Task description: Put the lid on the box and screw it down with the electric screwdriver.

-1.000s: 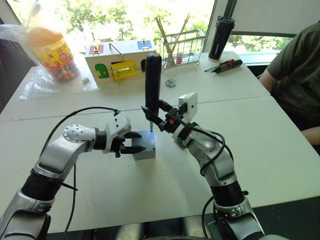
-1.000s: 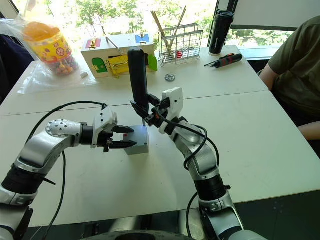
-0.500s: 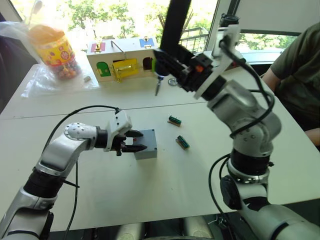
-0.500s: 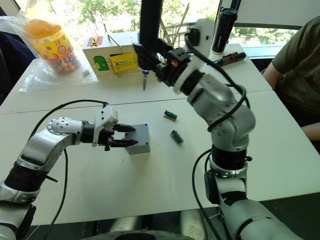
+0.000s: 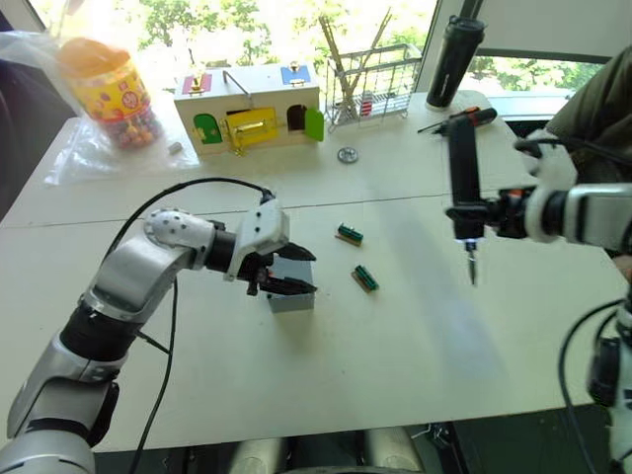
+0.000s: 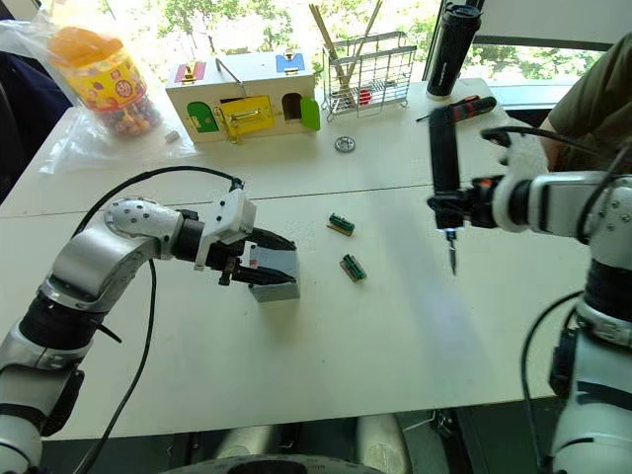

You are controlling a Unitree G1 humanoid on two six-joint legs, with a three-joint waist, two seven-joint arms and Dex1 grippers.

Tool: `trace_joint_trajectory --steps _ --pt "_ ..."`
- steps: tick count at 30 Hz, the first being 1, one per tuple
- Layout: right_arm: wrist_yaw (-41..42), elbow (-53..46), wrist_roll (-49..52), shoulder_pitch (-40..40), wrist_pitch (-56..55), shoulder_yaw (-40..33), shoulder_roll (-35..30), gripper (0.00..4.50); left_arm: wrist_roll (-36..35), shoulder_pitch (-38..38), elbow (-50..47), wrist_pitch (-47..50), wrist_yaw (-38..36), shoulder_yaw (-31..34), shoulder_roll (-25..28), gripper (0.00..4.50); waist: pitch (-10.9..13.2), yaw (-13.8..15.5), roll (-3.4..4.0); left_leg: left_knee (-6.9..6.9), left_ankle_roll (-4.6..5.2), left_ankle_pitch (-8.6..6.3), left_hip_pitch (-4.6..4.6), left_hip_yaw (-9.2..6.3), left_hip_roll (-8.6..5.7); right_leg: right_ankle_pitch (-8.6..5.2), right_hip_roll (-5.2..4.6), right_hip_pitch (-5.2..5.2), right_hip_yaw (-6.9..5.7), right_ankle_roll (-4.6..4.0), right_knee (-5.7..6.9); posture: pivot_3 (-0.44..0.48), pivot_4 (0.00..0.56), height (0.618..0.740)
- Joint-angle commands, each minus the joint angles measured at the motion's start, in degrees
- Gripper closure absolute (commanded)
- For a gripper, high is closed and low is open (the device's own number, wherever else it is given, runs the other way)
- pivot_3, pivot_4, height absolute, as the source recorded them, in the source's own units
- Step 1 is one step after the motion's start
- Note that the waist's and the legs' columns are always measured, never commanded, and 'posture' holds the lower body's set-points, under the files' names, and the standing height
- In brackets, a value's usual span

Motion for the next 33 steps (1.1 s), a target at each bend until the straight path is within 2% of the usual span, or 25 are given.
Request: trace_joint_trajectory --steps 1,6,14,25,26,27,30,31,33 --pt "8.0 2.6 2.4 0.0 0.1 5.4 -4.7 2.7 1.6 -0.5 -2.1 -2.2 -0.6 -1.2 -0.1 1.83 0.2 -0.8 -0.06 -0.01 0.02 -0.01 0.01 0.05 0.05 0.0 0.06 -0.01 -0.01 0.0 0.0 0.0 0.15 0.74" --pt "14.5 9.6 -2.3 -2.2 -4.3 13.1 -5.5 2.7 1.1 1.6 -3.6 -2.0 0.2 -1.2 -1.0 1.83 0.2 -1.7 -0.02 0.03 0.03 -0.02 0.02 0.13 0.11 0.0 0.14 -0.02 0.03 0.01 0.07 0.0 0.15 0.74" --pt "20.1 19.4 -8.9 -8.2 -6.0 22.1 -3.3 2.7 1.3 4.0 -5.4 -1.5 2.7 -1.2 -1.4 1.83 0.5 -0.4 -0.12 0.11 -0.04 0.03 0.01 0.12 0.05 0.01 0.13 -0.01 0.02 0.02 0.04 0.0 0.15 0.74" --pt "24.4 27.5 -17.0 -12.1 -9.9 27.9 0.3 2.7 -1.8 6.0 -4.9 0.4 4.6 1.7 -1.3 1.83 0.5 0.1 -0.12 0.13 -0.29 0.16 0.0 0.1 0.03 0.01 0.13 -0.02 0.02 0.02 0.06 0.0 0.15 0.74" --pt "24.8 27.8 -17.7 -12.2 -10.4 28.3 0.4 1.69 -1.9 6.1 -4.9 0.5 4.6 1.9 -1.1 1.83 0.5 0.1 -0.12 0.13 -0.29 0.17 0.0 0.1 0.04 0.01 0.13 -0.02 0.02 0.02 0.07 0.0 0.15 0.74" --pt "25.3 27.8 -18.1 -12.2 -10.6 28.6 0.4 1.47 -1.9 6.2 -4.8 0.5 4.6 2.1 -0.9 1.83 0.5 0.1 -0.12 0.13 -0.29 0.17 0.0 0.09 0.04 0.01 0.13 -0.02 0.01 0.02 0.07 0.0 0.15 0.74" --pt "25.8 28.3 -19.6 -12.4 -10.9 28.9 0.7 0.33 -2.1 6.3 -4.9 0.8 4.6 2.6 -0.7 1.83 0.5 0.2 -0.12 0.15 -0.3 0.17 0.0 0.08 0.03 0.01 0.14 -0.01 0.0 0.02 0.07 0.0 0.15 0.74" --pt "26.0 28.5 -20.0 -12.6 -10.9 28.9 0.8 0.02 -2.3 6.2 -4.8 1.0 4.6 2.7 -0.7 1.83 0.5 0.2 -0.12 0.15 -0.3 0.17 0.0 0.08 0.03 0.01 0.13 0.0 0.0 0.02 0.07 0.0 0.15 0.74" --pt "25.8 29.2 -21.2 -12.9 -11.4 28.7 1.2 0.02 -2.6 6.0 -4.6 1.2 4.8 3.0 -0.9 1.83 0.5 0.1 -0.12 0.18 -0.3 0.17 0.0 0.08 0.02 0.01 0.13 0.02 0.0 0.02 0.06 0.0 0.15 0.74"
